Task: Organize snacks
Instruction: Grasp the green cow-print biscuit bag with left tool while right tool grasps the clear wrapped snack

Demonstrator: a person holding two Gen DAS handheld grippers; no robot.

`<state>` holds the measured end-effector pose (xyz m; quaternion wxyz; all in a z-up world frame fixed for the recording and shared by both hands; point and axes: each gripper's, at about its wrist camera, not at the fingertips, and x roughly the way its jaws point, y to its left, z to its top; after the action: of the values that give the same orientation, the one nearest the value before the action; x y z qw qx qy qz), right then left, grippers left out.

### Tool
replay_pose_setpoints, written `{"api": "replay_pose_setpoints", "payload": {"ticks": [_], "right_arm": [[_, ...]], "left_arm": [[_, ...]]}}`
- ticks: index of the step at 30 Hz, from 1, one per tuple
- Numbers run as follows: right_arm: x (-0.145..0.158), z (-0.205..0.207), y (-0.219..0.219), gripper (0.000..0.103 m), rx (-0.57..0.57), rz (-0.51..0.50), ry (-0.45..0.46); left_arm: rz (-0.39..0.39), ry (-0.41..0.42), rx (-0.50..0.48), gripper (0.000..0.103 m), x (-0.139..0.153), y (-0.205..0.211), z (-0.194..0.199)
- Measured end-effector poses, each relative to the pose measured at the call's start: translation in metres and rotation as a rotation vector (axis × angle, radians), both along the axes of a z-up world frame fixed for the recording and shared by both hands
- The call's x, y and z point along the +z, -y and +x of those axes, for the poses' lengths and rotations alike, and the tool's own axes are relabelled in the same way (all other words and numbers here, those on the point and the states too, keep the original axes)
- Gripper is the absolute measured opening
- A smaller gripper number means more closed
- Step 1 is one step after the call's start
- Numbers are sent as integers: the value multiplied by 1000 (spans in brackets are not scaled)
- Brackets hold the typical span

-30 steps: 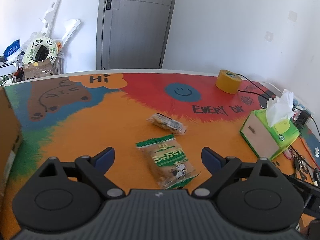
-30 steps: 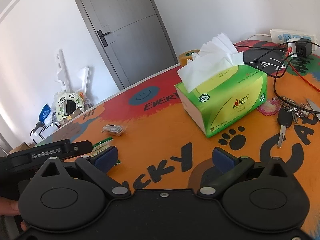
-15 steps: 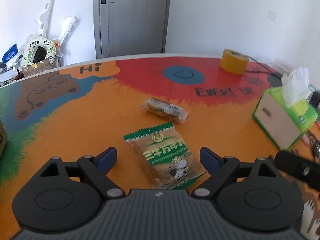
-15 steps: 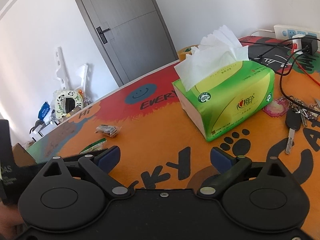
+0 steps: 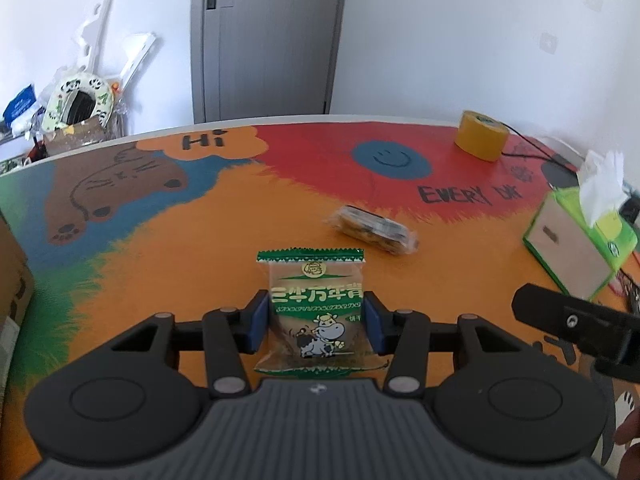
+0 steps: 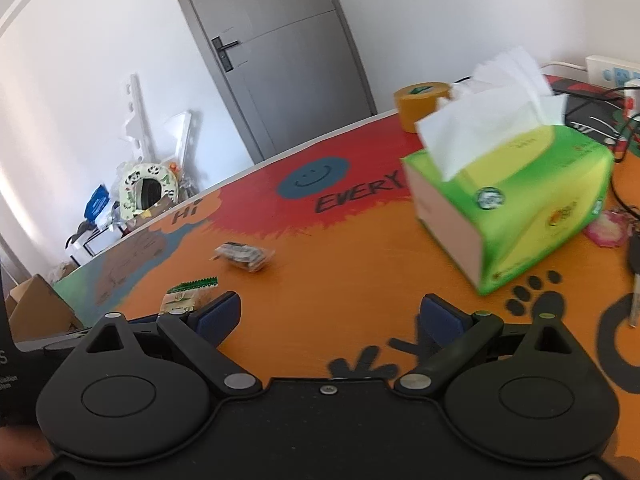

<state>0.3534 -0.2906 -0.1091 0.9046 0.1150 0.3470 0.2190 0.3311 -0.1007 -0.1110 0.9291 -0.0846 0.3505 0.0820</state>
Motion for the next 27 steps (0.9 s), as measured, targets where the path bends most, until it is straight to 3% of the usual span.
{"api": "replay_pose_setpoints", "payload": {"ticks": [16,27], "right_arm": [[11,32,-69,91,115,-49,29],[-1,68,-102,87,160,-137,8]], "left_arm": [[9,49,73,48,16,-58,0],[-31,37,97,48,12,-79,7]]}}
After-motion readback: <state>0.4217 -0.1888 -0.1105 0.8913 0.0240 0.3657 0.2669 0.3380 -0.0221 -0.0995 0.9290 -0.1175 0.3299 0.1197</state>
